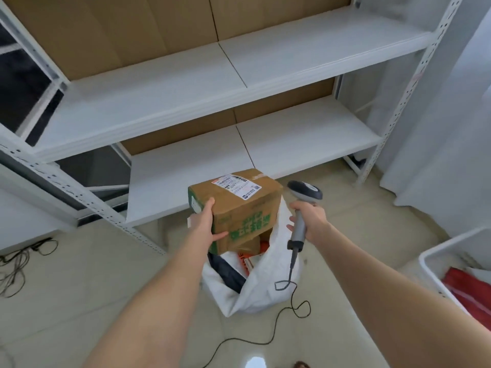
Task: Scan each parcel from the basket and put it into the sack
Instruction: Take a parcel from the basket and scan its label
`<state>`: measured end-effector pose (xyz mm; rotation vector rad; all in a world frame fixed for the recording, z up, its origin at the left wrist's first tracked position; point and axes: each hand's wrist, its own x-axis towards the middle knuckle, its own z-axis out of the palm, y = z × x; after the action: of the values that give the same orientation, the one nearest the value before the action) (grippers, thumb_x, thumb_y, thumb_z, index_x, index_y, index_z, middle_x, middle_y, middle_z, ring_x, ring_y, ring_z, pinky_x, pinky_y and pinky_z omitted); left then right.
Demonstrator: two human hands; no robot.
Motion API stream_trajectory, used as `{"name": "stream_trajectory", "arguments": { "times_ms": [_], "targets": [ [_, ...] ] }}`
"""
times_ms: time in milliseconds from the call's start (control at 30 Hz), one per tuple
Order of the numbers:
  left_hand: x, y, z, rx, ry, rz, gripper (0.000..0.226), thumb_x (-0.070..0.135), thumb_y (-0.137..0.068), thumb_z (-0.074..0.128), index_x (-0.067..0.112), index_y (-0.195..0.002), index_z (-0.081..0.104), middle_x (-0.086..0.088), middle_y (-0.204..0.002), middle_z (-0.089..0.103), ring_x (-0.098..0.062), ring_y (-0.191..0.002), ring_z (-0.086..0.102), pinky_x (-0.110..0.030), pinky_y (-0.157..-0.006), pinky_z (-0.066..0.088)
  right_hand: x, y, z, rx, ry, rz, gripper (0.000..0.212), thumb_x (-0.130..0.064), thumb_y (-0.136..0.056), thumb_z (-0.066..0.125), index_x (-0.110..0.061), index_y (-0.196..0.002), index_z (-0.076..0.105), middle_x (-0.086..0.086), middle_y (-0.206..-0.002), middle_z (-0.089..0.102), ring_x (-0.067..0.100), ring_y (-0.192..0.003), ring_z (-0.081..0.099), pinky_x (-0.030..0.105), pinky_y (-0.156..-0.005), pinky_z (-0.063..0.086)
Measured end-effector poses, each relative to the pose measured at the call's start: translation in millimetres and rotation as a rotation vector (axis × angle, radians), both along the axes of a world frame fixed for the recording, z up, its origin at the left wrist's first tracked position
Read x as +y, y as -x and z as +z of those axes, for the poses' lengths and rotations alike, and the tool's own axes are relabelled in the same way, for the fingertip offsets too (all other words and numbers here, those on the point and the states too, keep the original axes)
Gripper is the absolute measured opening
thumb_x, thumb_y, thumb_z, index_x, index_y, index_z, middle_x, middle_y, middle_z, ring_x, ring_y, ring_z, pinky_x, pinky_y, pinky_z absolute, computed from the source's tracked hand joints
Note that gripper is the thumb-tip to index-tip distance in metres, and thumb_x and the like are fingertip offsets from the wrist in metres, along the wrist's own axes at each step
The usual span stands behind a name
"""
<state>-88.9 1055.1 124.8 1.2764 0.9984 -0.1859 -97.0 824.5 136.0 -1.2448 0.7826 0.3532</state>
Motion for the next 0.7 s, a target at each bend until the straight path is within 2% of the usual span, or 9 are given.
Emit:
{"name": "stream_trajectory", "arguments": {
  "times_ms": [133,233,333,400,467,500,567,633,700],
  "targets": [
    [15,-3,-32,0.048,-0.015,0.086,0.057,0.048,-0.082,0.069,0.021,-0.125,0.043,-0.010,-0.123,0.050,-0.036,-0.114,0.051,-0.055,-0.075,0.057,19,-7,-32,0.044,-0.021,0.010,0.026,-0.004,-0.086,0.066,-0.010,-0.106,0.050,0.012,-0.098,0.055,0.030,-0.099,0.057,0.043,-0.076,0.054],
    [27,-6,-63,0.088,0.133,0.162,0.044,0.050,-0.086,0.063,0.023,-0.117,0.048,-0.011,-0.116,0.054,-0.035,-0.109,0.053,-0.057,-0.075,0.056,33,-5,-61,0.087,-0.007,0.004,0.022,-0.003,-0.087,0.066,-0.007,-0.103,0.051,0.013,-0.095,0.052,0.029,-0.095,0.054,0.048,-0.087,0.054],
    [38,-11,-103,0.169,0.337,0.245,0.045,0.052,-0.087,0.061,0.019,-0.116,0.054,-0.013,-0.112,0.055,-0.037,-0.107,0.052,-0.051,-0.064,0.058,46,-5,-94,0.144,-0.011,-0.020,0.015,-0.002,-0.086,0.065,-0.008,-0.086,0.052,0.013,-0.090,0.050,0.027,-0.086,0.052,0.055,-0.095,0.050],
    [46,-14,-133,0.277,0.468,0.193,0.048,0.052,-0.089,0.055,0.014,-0.118,0.060,-0.015,-0.125,0.055,-0.044,-0.116,0.049,-0.048,-0.058,0.057,55,-5,-114,0.164,-0.006,-0.055,0.017,-0.003,-0.086,0.066,-0.012,-0.082,0.051,0.012,-0.087,0.051,0.024,-0.077,0.051,0.056,-0.096,0.049],
    [54,-19,-159,0.406,0.496,0.070,0.050,0.051,-0.096,0.044,0.012,-0.124,0.059,-0.017,-0.138,0.047,-0.050,-0.129,0.037,-0.046,-0.065,0.057,65,-9,-137,0.183,0.004,-0.085,0.018,-0.004,-0.087,0.065,-0.013,-0.080,0.051,0.010,-0.083,0.051,0.023,-0.073,0.051,0.055,-0.094,0.050],
    [58,-23,-173,0.466,0.458,0.013,0.050,0.049,-0.098,0.040,0.011,-0.125,0.058,-0.018,-0.138,0.047,-0.049,-0.131,0.037,-0.045,-0.069,0.057,71,-10,-148,0.185,0.014,-0.097,0.017,-0.004,-0.087,0.064,-0.012,-0.079,0.051,0.010,-0.080,0.052,0.023,-0.070,0.051,0.053,-0.090,0.052],
    [62,-30,-192,0.540,0.277,-0.135,0.051,0.050,-0.099,0.036,0.011,-0.126,0.056,-0.020,-0.131,0.054,-0.043,-0.120,0.051,-0.049,-0.070,0.057,80,-11,-165,0.184,0.028,-0.092,0.014,0.000,-0.086,0.063,-0.008,-0.077,0.055,0.012,-0.075,0.055,0.024,-0.064,0.054,0.044,-0.072,0.054],
    [67,-36,-202,0.564,-0.042,-0.337,0.062,0.058,-0.096,0.032,0.012,-0.137,0.046,-0.019,-0.132,0.053,-0.040,-0.117,0.053,-0.052,-0.087,0.051,87,-10,-182,0.192,0.027,-0.096,0.010,0.001,-0.082,0.065,-0.006,-0.077,0.059,0.014,-0.075,0.059,0.025,-0.064,0.057,0.038,-0.066,0.050],
    [68,-46,-203,0.358,-0.466,-0.509,0.066,0.057,-0.096,0.037,0.016,-0.147,0.032,-0.016,-0.146,0.039,-0.037,-0.127,0.044,-0.046,-0.101,0.041,90,-8,-201,0.214,0.031,-0.115,0.011,-0.001,-0.078,0.069,-0.009,-0.077,0.061,0.011,-0.077,0.059,0.025,-0.069,0.057,0.037,-0.070,0.049]
  ]
}}
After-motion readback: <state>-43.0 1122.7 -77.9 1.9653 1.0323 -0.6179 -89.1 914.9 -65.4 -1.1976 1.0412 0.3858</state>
